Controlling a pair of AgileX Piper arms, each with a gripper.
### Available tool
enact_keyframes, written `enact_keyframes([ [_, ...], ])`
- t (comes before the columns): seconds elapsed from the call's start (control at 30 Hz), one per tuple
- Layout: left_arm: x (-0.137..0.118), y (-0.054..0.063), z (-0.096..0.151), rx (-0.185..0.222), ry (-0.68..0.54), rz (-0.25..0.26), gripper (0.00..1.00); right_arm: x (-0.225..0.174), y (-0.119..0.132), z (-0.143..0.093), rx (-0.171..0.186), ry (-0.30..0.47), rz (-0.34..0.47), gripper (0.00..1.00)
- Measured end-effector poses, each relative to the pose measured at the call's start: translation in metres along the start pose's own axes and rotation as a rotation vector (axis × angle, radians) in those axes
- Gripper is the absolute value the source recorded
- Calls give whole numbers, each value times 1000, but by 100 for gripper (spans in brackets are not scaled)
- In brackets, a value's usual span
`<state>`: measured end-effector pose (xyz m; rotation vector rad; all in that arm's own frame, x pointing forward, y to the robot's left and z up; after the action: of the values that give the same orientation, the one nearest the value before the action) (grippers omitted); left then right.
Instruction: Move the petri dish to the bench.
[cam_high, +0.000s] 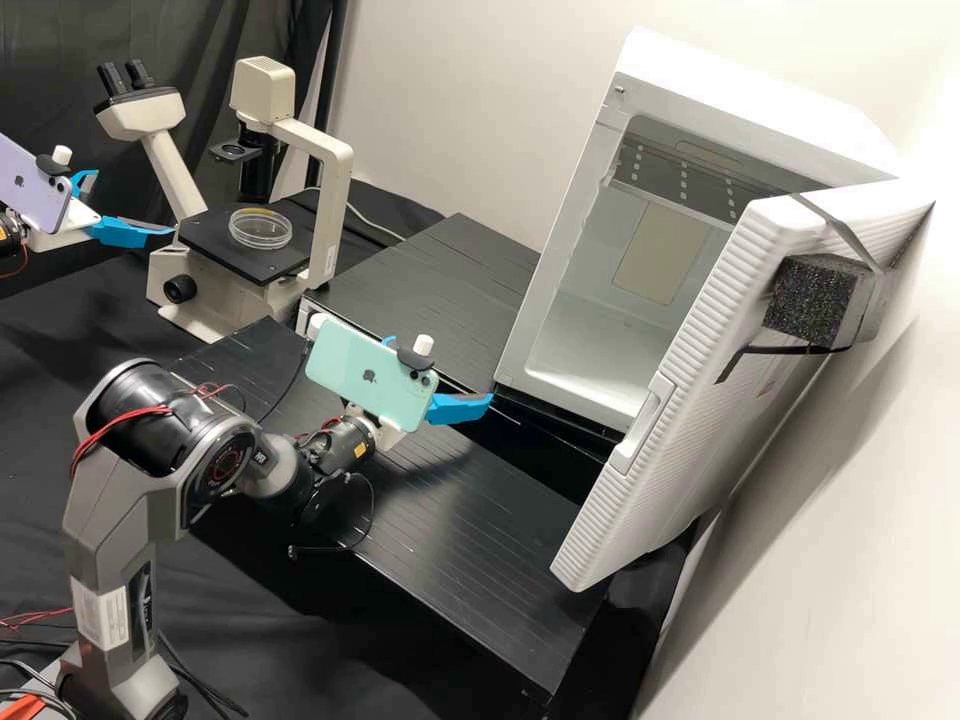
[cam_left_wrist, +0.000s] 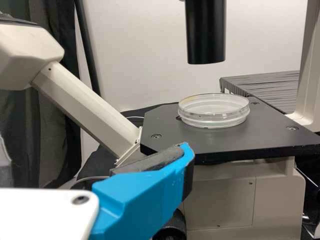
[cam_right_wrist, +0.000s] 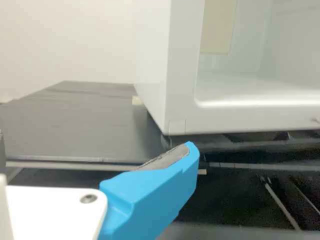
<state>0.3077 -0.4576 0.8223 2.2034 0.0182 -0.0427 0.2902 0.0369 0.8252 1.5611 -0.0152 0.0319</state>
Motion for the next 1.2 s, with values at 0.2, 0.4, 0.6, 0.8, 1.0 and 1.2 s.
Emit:
enact_keyframes([
  [0.2,0,0,0,0,0,0,100,-34,-9,-15,18,91,-1,100],
  [0.4,0,0,0,0,0,0,100,-64,-33,-58,3,273,-52,100],
  [0.6,0,0,0,0,0,0,100,-72,-60,-96,-40,371,-102,100],
  [0.8,0,0,0,0,0,0,100,-60,-80,-128,-56,421,-116,100],
  [1.0,0,0,0,0,0,0,100,-37,-100,-147,-51,371,-142,100],
  [1.2,0,0,0,0,0,0,100,-15,-115,-174,-30,374,-189,100],
])
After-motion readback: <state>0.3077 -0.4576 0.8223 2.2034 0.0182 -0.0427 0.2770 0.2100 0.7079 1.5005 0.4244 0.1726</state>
